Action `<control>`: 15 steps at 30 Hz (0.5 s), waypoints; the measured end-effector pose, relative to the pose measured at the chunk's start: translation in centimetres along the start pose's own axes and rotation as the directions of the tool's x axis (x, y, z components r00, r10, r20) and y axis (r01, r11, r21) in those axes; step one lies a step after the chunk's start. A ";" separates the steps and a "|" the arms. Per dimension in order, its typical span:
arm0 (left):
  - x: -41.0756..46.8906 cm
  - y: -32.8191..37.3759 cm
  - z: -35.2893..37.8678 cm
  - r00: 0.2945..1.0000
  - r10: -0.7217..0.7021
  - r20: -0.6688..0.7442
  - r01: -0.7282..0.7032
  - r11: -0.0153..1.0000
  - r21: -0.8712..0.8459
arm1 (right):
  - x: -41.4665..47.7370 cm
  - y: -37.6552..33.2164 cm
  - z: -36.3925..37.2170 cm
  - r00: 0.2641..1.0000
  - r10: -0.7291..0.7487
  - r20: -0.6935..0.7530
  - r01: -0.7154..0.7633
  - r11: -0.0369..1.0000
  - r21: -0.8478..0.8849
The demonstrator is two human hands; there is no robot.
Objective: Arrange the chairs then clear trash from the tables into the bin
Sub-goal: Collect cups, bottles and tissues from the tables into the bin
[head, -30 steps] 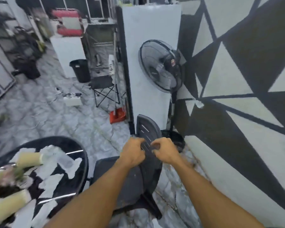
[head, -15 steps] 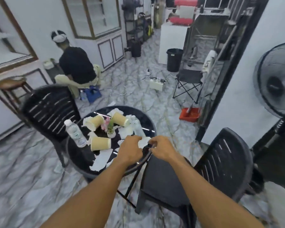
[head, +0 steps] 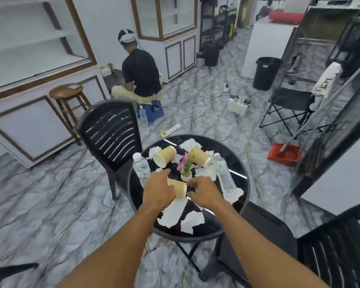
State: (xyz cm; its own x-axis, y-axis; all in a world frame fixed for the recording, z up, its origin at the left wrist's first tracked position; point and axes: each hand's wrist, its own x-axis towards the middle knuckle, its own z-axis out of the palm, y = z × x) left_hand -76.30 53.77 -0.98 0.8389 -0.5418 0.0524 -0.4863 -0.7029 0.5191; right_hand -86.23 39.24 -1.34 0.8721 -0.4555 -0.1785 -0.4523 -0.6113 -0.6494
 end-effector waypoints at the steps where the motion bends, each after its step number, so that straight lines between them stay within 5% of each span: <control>1: 0.4 -1.0 -0.4 0.998 -0.020 -0.063 0.021 1.000 0.007 | 0.8 -0.5 0.8 1.000 -0.009 0.018 0.009 1.000 -0.017; 6: 3.6 -5.1 -2.0 0.970 -0.146 -0.193 0.139 0.989 -0.048 | 5.4 -2.6 3.9 0.995 -0.055 0.087 0.065 0.991 -0.118; 15: 9.6 -9.4 -0.8 0.896 -0.443 -0.036 0.412 0.858 -0.306 | 12.8 -2.5 8.8 0.955 -0.134 0.264 0.215 0.927 -0.306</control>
State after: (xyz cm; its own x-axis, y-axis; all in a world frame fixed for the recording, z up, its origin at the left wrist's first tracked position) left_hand -63.52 55.53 -4.65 0.9758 -0.1573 -0.1520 0.0029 -0.6857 0.7278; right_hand -72.31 40.60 -8.50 0.9430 -0.1824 -0.2782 -0.2892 -0.8631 -0.4141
